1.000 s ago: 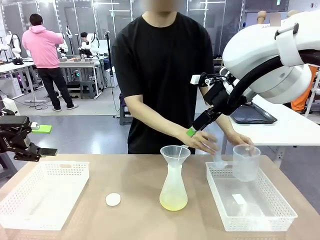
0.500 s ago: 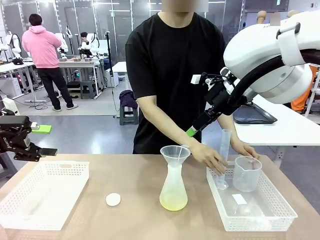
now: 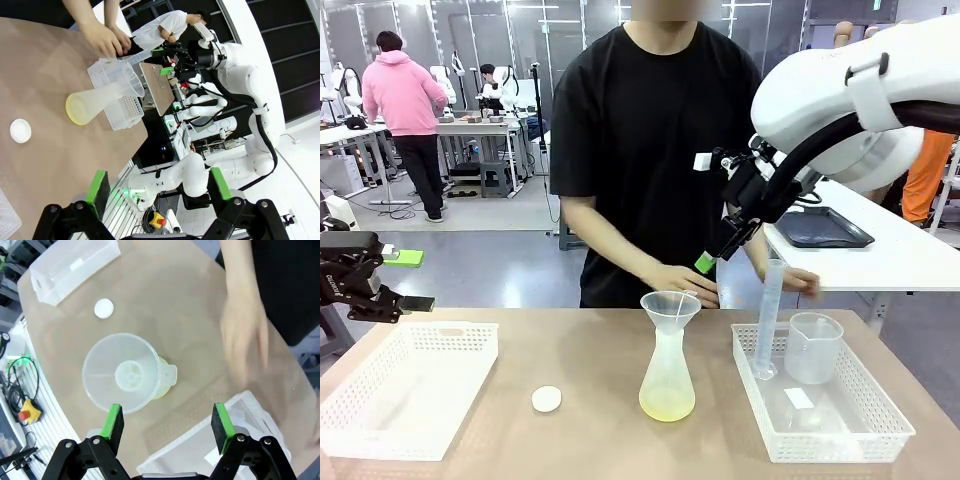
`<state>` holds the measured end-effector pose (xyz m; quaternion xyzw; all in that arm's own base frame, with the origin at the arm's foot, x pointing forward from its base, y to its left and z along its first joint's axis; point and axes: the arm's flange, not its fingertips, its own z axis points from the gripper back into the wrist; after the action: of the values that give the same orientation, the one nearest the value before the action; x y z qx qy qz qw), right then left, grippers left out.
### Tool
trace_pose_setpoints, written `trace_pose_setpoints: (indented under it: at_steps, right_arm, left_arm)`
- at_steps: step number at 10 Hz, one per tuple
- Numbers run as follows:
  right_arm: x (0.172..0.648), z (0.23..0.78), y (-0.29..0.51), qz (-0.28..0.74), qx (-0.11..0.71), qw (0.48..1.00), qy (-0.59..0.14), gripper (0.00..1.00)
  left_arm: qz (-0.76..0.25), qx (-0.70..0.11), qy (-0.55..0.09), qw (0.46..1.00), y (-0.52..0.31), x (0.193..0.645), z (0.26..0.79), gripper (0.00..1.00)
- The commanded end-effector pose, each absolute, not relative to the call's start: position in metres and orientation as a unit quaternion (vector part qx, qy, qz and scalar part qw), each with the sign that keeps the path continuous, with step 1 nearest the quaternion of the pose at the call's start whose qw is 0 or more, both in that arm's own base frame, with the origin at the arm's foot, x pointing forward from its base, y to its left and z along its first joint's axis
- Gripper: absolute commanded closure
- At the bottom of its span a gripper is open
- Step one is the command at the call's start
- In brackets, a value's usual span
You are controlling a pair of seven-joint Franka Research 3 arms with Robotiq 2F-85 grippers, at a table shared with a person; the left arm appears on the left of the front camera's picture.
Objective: Prepare the solutions needed for the experiment.
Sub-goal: Once the solution is in the Big flask , pick up the Plastic Funnel and place it back into the right Organizing basket.
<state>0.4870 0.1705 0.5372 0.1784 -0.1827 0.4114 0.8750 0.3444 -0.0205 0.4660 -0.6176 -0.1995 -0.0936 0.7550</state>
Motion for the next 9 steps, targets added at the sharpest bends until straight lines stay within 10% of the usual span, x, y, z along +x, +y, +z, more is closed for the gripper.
trace_pose_setpoints:
  at_steps: [1, 9]
  right_arm:
    - [0.503, 0.543, 0.178, 0.394, 0.179, 0.892, -0.128, 0.12]
    - [0.524, 0.513, 0.184, 0.325, 0.208, 0.922, -0.045, 0.12]
  left_arm:
    - [-0.097, -0.624, -0.202, 0.748, -0.021, 0.346, 0.469, 0.0]
    - [-0.097, -0.624, -0.202, 0.748, -0.021, 0.346, 0.469, 0.0]
